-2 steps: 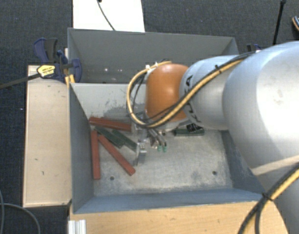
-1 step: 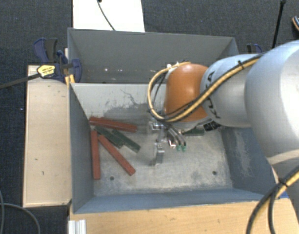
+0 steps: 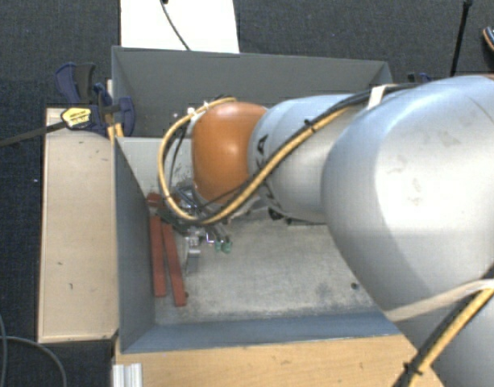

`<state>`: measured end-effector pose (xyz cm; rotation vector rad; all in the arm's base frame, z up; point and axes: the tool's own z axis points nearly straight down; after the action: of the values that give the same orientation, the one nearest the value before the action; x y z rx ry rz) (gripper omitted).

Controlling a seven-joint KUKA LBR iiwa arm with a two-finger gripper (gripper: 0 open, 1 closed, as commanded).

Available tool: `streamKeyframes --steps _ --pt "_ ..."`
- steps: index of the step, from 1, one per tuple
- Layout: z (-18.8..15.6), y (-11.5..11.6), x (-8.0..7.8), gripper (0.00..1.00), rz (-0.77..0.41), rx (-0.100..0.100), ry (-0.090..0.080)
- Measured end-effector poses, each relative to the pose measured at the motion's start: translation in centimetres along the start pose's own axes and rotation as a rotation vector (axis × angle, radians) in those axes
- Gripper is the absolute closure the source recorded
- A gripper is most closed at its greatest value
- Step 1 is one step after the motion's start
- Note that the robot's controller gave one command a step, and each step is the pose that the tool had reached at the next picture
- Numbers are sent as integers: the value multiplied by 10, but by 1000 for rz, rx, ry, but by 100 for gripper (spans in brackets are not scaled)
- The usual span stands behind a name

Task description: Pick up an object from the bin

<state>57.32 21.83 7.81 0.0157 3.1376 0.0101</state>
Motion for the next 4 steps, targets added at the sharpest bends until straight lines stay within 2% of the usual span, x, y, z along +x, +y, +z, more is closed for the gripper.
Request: streamKeyframes --steps 1,2,3,4 --pt "6 -55 -20 0 72 5 -1" --pt "5 -53 -20 100 66 5 -2" --pt "5 -53 -20 0 65 5 -1" --pt "7 -97 -21 0 -197 7 4"
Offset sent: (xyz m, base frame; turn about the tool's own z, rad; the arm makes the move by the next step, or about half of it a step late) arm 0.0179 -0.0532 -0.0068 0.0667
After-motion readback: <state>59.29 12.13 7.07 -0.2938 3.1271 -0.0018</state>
